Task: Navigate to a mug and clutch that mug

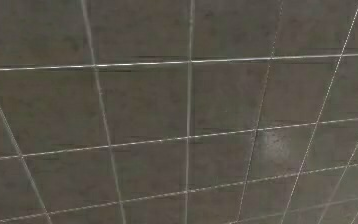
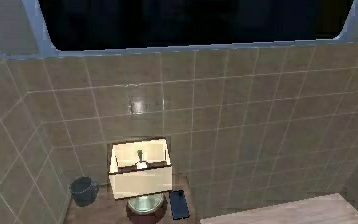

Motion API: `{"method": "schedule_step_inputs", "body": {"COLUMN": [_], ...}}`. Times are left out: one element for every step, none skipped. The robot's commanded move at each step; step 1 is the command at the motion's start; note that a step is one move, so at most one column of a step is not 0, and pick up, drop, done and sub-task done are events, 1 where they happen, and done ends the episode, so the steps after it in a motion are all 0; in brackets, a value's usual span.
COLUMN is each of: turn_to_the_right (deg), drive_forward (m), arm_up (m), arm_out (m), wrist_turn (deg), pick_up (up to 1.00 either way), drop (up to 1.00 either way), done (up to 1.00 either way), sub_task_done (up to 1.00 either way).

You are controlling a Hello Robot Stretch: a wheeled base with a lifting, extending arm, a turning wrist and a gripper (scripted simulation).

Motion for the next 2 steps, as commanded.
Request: {"method": "schedule_step_inputs", "body": {"turn_to_the_right": [-27.0, 0.0], "drive_forward": [0.0, 0.0], "arm_up": [0.0, 0.5], "arm_out": [0.0, 0.0], "wrist_turn": [0.0, 0.0], "pick_up": [0.0, 0.0], "drop": [0.0, 0.0], "done": [0.0, 0.0], "sub_task_done": [0.0, 0.0]}}
